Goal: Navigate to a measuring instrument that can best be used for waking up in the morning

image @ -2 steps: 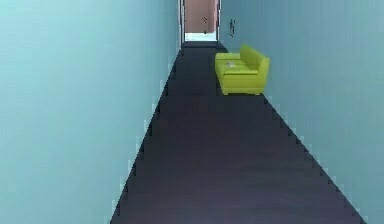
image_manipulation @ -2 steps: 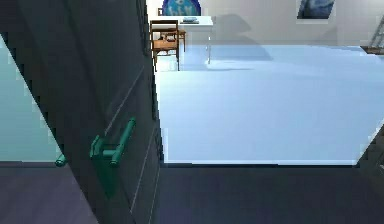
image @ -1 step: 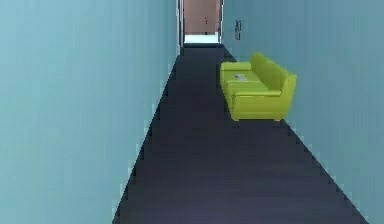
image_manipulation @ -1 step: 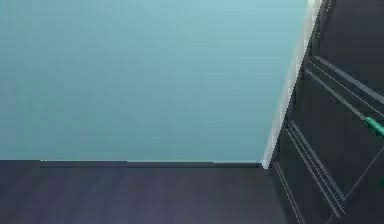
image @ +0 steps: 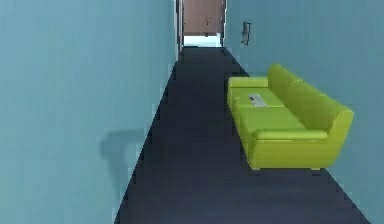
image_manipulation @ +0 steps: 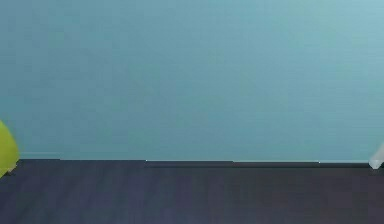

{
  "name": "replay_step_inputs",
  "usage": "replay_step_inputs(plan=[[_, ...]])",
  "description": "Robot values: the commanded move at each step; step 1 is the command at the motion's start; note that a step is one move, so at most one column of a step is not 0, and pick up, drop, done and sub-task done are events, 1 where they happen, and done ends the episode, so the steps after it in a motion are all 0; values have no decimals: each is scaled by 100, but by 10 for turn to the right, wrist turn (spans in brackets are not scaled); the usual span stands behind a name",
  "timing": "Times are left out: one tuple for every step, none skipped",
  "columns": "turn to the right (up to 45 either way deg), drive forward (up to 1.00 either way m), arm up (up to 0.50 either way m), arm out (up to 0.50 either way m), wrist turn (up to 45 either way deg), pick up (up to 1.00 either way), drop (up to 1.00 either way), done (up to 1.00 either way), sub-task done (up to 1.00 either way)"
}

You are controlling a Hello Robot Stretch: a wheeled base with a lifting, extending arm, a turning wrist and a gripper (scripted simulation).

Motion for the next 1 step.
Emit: replay_step_inputs(plan=[[0, 100, 0, 0, 0, 0, 0, 0, 0]])
